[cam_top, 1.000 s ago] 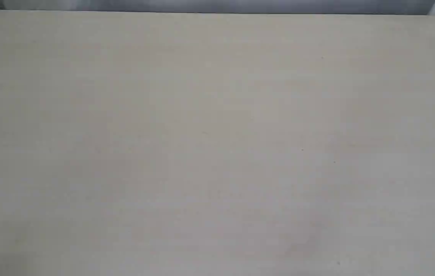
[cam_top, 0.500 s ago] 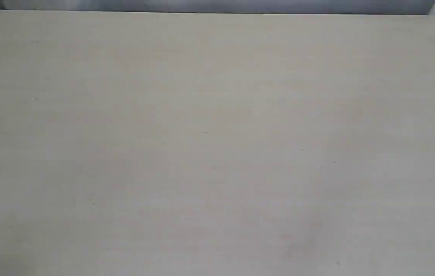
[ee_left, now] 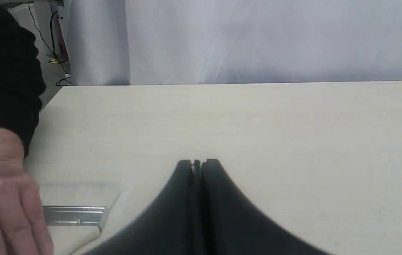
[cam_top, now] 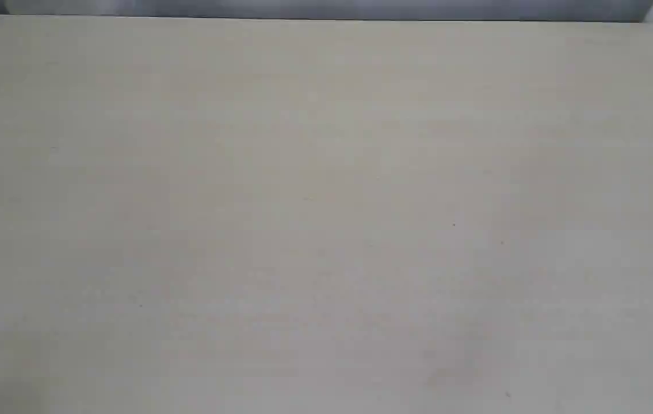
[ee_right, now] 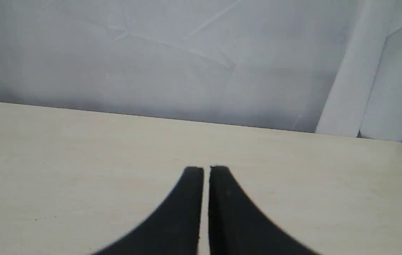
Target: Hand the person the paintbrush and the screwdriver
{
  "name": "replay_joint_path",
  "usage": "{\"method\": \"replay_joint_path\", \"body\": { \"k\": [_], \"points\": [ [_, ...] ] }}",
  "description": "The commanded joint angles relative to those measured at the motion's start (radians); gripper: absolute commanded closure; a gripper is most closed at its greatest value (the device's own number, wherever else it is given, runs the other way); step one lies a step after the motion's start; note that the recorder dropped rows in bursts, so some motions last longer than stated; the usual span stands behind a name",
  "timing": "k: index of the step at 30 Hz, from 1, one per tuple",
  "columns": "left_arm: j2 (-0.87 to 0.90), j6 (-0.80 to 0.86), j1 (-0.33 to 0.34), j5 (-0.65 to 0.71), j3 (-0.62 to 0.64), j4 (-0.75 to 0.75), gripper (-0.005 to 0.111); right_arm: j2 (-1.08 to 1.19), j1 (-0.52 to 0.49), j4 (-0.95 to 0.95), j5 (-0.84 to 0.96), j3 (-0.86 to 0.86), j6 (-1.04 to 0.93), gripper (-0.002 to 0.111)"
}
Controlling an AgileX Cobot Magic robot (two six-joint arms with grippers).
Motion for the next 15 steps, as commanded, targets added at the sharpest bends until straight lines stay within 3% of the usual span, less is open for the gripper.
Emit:
{"method": "replay_joint_path", "body": {
  "k": [1, 15],
  "points": [
    [-0.002, -0.002, -0.008, -0.007, 0.002, -0.001, 0.107, -0.004, -0.002, 0.014, 0.01, 0.006, -0.014, 0.104],
    [-0.002, -0.002, -0.008, -0.007, 0.002, -0.001, 0.107, -0.004, -0.002, 0.019, 0.013, 0.031, -0.003, 0.104]
  ]
}}
